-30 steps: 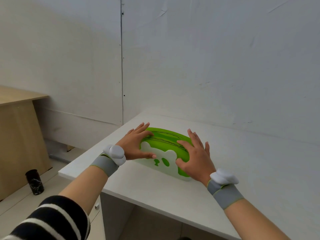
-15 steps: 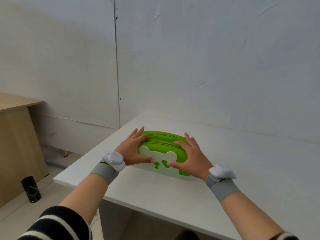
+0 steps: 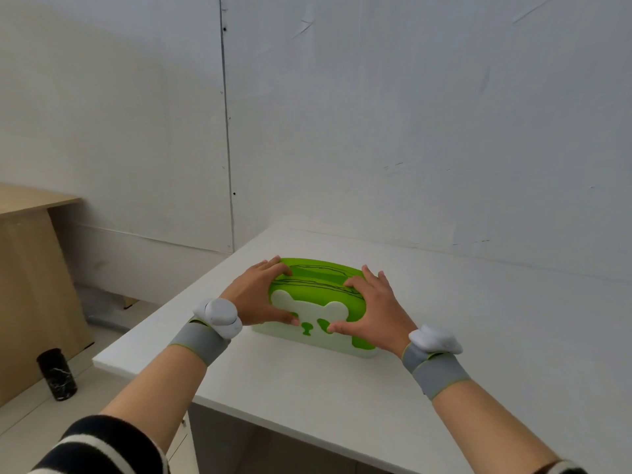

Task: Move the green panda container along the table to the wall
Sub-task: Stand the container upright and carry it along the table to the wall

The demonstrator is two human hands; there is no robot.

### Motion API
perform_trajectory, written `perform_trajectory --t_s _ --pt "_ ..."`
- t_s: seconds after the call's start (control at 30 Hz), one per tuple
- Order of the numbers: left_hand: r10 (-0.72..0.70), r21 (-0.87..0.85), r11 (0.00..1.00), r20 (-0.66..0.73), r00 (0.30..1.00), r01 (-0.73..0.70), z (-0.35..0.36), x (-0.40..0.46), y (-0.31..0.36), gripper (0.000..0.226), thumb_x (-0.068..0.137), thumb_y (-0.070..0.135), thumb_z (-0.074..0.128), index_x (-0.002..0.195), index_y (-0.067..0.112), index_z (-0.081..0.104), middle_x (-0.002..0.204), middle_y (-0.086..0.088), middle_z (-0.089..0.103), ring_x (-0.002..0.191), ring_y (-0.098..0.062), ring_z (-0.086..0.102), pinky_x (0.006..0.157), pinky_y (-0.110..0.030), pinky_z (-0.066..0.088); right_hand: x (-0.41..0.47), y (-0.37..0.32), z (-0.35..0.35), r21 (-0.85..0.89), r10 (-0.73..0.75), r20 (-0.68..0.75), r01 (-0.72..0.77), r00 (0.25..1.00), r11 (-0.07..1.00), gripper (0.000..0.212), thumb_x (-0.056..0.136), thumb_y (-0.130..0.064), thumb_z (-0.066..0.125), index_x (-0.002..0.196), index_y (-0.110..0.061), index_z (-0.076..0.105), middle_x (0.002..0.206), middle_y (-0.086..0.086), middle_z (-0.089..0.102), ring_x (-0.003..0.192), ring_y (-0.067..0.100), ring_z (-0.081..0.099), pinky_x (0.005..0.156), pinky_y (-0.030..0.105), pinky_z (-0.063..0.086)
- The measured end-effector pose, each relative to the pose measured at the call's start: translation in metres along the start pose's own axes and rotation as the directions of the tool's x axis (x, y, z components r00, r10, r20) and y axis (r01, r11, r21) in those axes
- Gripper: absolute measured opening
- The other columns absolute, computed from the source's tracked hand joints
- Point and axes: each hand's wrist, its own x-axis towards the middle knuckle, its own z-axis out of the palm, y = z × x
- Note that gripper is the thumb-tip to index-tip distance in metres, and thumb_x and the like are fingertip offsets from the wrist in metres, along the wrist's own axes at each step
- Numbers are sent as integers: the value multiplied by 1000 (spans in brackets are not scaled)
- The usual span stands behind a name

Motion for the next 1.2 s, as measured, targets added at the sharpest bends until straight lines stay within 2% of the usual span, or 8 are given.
perform_trajectory --t_s 0.27,0.53,0.83,1.1,1.2 --pt "43 -15 999 -52 998 -44 -15 33 24 87 51 61 79 124 27 47 152 -5 32 134 -25 35 106 -39 32 20 8 -40 -3 -18 -61 18 998 1000 77 53 -54 79 119 -33 46 158 7 12 145 31 -4 114 48 18" --pt "157 -21 987 -85 984 -159 -19 91 70 85 53 61 78 124 26 47 147 -5 39 130 -26 39 104 -39 35 32 33 -105 -59 -11 -132 3 991 998 77 54 -50 81 121 -31 46 157 7 12 145 30 -4 115 47 15" --pt "297 -104 946 -95 950 -307 21 176 170 79 55 58 77 120 25 49 136 -6 48 127 -25 41 97 -37 37 23 112 -197 -134 104 -229 -137 968 982 77 55 -50 80 122 -33 46 157 7 13 145 31 -1 114 49 15" --pt "344 -142 927 -48 938 -347 63 220 239 83 57 60 76 125 25 45 147 -10 38 136 -31 31 108 -47 33 5 175 -249 -179 172 -255 -221 951 959 77 56 -49 80 123 -34 45 157 6 14 145 30 4 114 46 15" --pt "363 -159 918 -28 931 -363 83 239 272 84 57 60 76 125 24 45 145 -10 40 135 -34 32 107 -47 34 -4 204 -272 -199 197 -270 -255 943 946 77 56 -49 80 123 -34 45 157 6 15 145 28 5 114 44 16"
